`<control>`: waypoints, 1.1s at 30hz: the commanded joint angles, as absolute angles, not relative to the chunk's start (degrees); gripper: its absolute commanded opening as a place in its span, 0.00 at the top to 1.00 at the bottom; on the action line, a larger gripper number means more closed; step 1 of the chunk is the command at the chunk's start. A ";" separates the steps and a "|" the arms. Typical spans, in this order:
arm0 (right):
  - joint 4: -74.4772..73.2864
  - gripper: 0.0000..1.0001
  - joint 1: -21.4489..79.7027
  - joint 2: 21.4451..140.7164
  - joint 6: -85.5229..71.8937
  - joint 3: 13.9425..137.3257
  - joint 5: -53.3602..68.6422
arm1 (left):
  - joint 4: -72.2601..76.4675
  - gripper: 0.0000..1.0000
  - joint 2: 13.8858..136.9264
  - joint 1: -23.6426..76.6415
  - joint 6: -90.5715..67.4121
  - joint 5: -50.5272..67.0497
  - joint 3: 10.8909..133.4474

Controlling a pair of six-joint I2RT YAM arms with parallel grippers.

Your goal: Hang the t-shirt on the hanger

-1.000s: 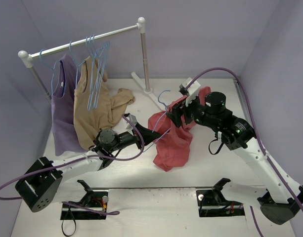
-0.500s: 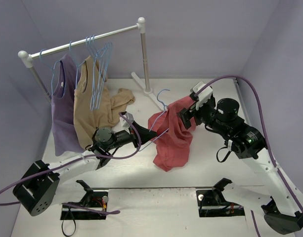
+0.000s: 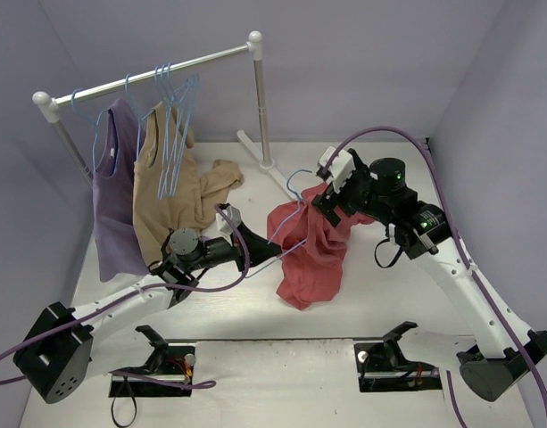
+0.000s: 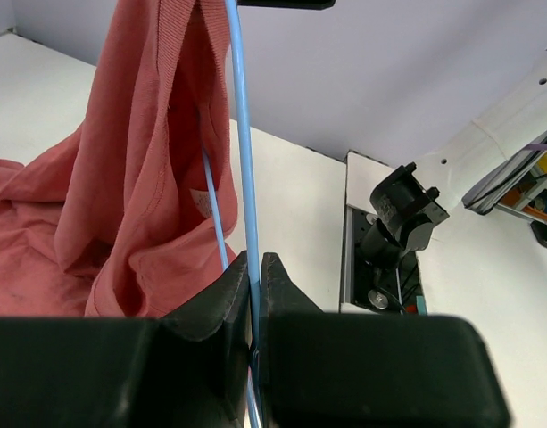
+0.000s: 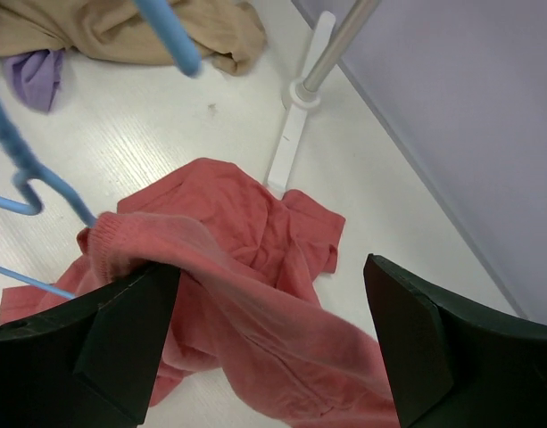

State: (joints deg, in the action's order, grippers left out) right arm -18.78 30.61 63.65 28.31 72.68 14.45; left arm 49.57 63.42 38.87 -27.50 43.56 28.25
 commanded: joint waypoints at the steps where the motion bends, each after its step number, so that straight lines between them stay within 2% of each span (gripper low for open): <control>1: -16.90 0.22 30.41 63.42 32.53 75.49 20.22 | 51.46 1.00 61.90 38.46 -24.86 46.98 34.42; 7: -18.68 0.41 30.41 63.68 34.71 73.43 25.30 | 44.22 1.00 62.05 37.97 -21.89 50.54 40.07; 9: -19.48 0.57 30.39 64.00 35.42 73.27 25.75 | 42.49 1.00 62.42 37.12 -21.47 52.24 42.20; 11: -19.86 0.68 30.40 63.99 36.02 73.04 25.67 | 40.35 1.00 62.49 36.33 -20.93 53.07 43.13; 13: -19.95 0.94 30.41 63.17 36.71 73.04 25.25 | 37.71 1.00 62.19 34.47 -20.41 53.24 44.59; 14: -19.95 1.00 30.41 62.80 37.11 73.07 24.85 | 35.61 1.00 61.95 33.59 -20.20 52.97 45.20; 16: -19.95 1.00 30.41 62.13 37.50 73.29 23.86 | 33.52 0.99 61.51 31.94 -20.08 52.12 46.21; 18: -19.94 1.00 30.41 61.03 38.08 73.31 22.07 | 27.62 0.82 60.23 29.36 -20.48 48.50 48.37; 19: -19.86 1.00 30.41 60.57 38.23 73.42 21.31 | 22.68 0.64 59.60 28.67 -20.45 46.59 49.54; 20: -19.86 1.00 30.41 59.96 38.23 73.69 20.14 | 18.00 0.55 58.24 28.05 -20.25 42.89 51.53; 25: -19.78 1.00 30.50 59.82 38.41 74.94 16.36 | 0.85 0.39 55.30 27.98 -19.92 26.79 60.39; 27: -19.69 1.00 30.50 60.20 38.41 75.58 14.95 | -7.25 0.23 53.71 28.39 -21.80 19.73 64.40; 33: -19.60 1.00 30.59 61.65 38.14 77.62 12.09 | -10.57 0.23 50.70 32.26 -40.30 8.20 60.96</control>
State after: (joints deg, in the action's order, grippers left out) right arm -24.71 30.15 60.94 38.83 73.51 15.48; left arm -5.58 51.66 29.09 -27.40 19.71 62.80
